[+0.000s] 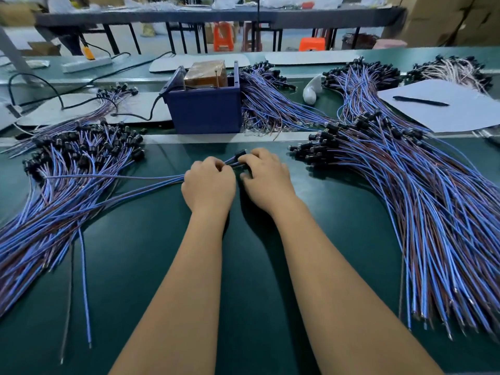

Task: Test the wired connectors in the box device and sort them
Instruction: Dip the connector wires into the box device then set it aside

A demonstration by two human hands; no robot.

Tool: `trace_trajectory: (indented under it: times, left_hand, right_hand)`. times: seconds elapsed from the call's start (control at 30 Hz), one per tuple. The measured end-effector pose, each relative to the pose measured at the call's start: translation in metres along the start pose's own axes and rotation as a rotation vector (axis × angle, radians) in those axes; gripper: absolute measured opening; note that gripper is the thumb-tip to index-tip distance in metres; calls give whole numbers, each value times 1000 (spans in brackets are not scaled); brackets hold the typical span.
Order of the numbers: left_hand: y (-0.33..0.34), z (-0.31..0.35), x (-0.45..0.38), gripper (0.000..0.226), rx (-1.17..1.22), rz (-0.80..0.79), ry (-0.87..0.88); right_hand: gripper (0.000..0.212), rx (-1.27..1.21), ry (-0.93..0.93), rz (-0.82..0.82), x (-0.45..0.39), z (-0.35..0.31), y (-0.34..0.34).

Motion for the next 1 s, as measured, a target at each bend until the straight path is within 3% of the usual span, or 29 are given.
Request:
trace_trajectory:
  times: [0.27, 0.33, 0.43, 0.57, 0.7, 0.8, 0.9, 1.0]
  left_hand:
    - [1, -2, 0, 33, 90, -32, -16]
    - [-1, -5, 1, 29, 185, -25, -39]
    - [-8, -8, 1, 18, 315, 34, -72]
    - [-15, -19, -2, 2, 769, 128, -198]
    - [-12, -22, -6, 12, 1323, -27, -331]
    - [-15, -23, -4, 14, 1605, -35, -397]
    - [-18, -18, -2, 18, 1673, -93, -413]
    - [-10, -11, -2, 27, 1411, -177, -384]
  right_hand:
    - [11, 65, -58, 91, 7, -8, -9]
    - [9, -96, -54, 113, 11, -10, -12]
    - [12, -609, 22, 115, 15, -9, -17]
    - [16, -1023, 92, -68, 17, -12, -16]
    - [9, -1137, 0, -318, 23, -26, -9]
    - [12, -1249, -30, -331, 24, -31, -8]
    - [24, -1420, 1, -170, 19, -20, -15]
    - [21, -1563, 9, -156, 17, -10, -21]
Point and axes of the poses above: each hand's wrist, its own x-axis away from the middle knuckle, its own y-axis out of the palm, z = x × y, the point moved 6 cm from there along -x, towards the middle knuckle, and after that the axes turned 5 degrees about -x, right-handed, at the moved point
